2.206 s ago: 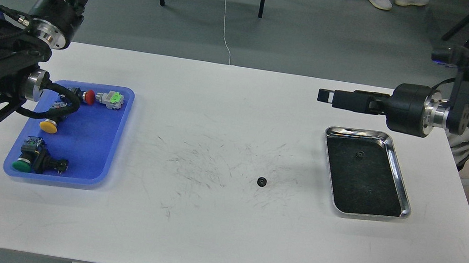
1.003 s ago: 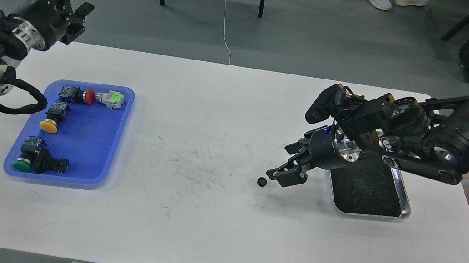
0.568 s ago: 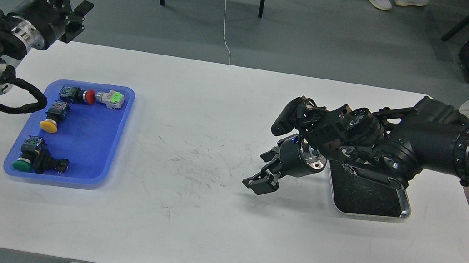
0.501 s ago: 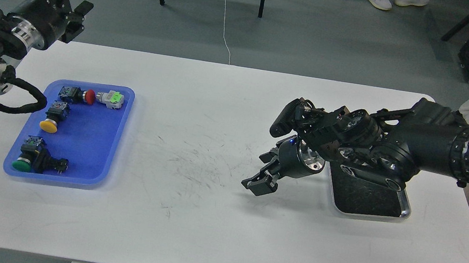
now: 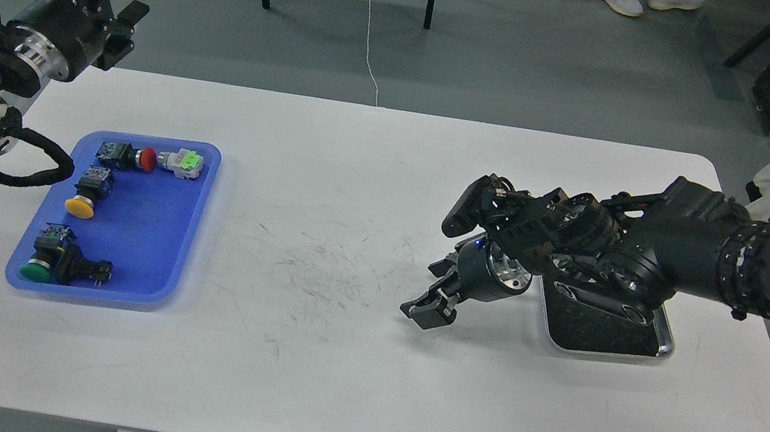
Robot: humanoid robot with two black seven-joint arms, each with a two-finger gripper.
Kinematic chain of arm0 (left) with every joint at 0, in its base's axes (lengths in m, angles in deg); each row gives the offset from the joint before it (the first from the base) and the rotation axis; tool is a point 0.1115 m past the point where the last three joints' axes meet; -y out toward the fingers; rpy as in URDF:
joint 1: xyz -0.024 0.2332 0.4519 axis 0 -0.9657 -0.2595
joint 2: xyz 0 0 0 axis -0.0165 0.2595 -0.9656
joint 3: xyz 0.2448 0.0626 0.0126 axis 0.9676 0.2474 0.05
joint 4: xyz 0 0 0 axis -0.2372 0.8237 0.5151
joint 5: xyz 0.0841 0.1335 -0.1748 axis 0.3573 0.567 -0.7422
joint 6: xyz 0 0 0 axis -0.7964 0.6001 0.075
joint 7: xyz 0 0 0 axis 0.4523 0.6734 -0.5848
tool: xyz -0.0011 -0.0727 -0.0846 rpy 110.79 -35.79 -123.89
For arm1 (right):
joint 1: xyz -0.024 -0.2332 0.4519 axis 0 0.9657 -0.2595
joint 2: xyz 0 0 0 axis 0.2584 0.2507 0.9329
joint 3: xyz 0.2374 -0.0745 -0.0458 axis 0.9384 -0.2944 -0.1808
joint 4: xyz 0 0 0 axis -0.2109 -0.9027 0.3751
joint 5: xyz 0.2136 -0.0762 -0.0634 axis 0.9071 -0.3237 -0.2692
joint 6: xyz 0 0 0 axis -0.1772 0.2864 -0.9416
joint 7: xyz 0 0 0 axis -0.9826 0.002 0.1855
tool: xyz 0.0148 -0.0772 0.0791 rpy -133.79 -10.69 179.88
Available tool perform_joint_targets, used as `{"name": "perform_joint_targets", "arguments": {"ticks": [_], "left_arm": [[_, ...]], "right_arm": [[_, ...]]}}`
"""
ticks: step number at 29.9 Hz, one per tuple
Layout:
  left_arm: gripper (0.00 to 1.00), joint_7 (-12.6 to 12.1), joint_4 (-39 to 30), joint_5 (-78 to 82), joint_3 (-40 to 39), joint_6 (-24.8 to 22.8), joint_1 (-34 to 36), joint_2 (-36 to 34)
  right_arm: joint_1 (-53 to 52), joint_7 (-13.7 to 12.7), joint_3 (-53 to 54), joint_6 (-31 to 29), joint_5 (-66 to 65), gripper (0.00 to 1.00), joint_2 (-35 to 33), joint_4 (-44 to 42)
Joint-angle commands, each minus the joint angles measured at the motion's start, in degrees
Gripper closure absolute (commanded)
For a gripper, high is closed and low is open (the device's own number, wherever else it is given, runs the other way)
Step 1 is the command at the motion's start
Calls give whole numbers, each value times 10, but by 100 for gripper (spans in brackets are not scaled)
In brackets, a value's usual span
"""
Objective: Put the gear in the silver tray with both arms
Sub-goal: 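Grasp the black gear with the right gripper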
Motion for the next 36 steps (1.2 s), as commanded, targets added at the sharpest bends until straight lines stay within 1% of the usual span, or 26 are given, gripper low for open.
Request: {"name": "perform_joint_targets", "arguments": {"ticks": [1, 6, 8, 12, 14, 22, 23, 26, 33, 36], "left_arm": [[3, 0, 0, 0, 0, 0, 0, -1], [3, 0, 0, -1, -1, 1, 0, -1], [3, 0, 0, -5, -1, 1, 0, -1], [3, 0, 0, -8, 0, 1, 0, -1], [3, 0, 0, -8, -1, 1, -1, -1], [3, 0, 1, -9, -1, 1, -1, -2], [3, 0, 1, -9, -1, 1, -1, -2], [3, 0, 1, -9, -1, 1, -1, -2], [3, 0, 1, -9, -1, 1, -3, -2], [3, 0, 1, -9, 0, 1, -4, -2]], "right_arm": [[7, 0, -1, -2, -2, 21, 0, -4], [10, 0, -17, -3, -1, 28, 1, -21], [12, 0, -18, -3, -1, 34, 1, -26], [14, 0, -19, -3, -1, 36, 2, -27], [14, 0, -19, -3, -1, 39, 7, -28], [13, 0, -18, -2, 0, 39, 31, -29], [13, 0, -18, -3, 0, 40, 31, -29], [13, 0, -20, -4, -2, 49, 31, -27], [9, 0, -25, -5, -6, 54, 31, -27], [7, 0, -41, -5, -5, 60, 31, -26]]}}
